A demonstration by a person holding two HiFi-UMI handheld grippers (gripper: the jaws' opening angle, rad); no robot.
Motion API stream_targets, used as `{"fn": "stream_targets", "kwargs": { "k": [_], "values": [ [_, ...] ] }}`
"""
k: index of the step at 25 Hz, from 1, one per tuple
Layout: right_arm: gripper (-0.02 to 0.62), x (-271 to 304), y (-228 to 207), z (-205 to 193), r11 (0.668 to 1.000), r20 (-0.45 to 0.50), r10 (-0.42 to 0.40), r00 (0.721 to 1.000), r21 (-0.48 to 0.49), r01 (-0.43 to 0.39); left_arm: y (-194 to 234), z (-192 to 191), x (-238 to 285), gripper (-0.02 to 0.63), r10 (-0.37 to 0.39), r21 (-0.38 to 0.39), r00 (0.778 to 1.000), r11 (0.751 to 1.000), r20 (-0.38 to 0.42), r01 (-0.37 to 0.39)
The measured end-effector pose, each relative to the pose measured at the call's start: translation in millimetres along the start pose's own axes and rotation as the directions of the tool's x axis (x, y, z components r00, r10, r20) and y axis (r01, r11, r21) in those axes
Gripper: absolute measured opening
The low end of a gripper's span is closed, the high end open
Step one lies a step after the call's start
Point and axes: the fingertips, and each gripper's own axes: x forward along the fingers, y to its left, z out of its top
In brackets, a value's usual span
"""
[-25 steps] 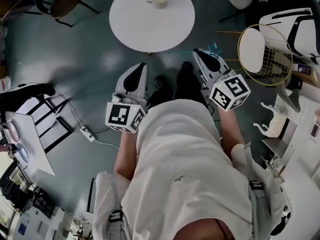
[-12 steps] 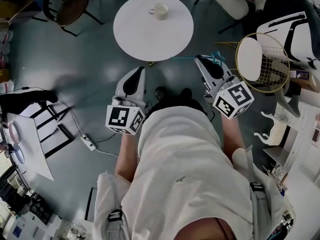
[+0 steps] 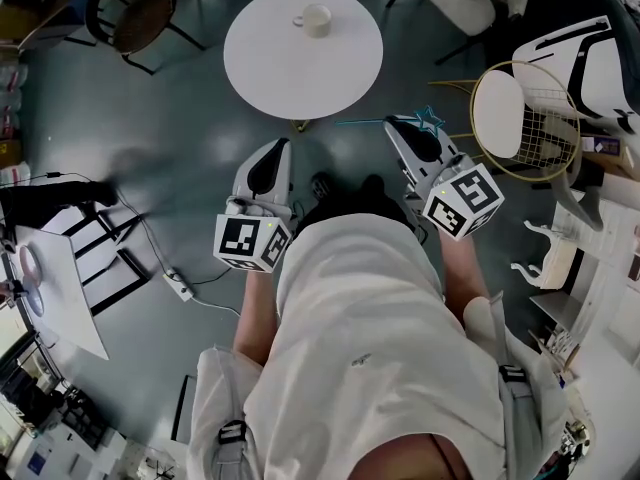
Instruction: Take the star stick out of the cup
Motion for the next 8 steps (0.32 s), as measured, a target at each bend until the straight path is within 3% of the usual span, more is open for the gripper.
{"fn": "stream_targets", "kwargs": {
  "k": [8],
  "values": [
    [0.018,-3.4,4.4,3.8,1.0,0.023,0.027,0.999,0.0,-0.027,-2.5,4.4,-1.7,0.009,0.002,0.011,1.0,1.0,0.005,-0.002]
  ]
}}
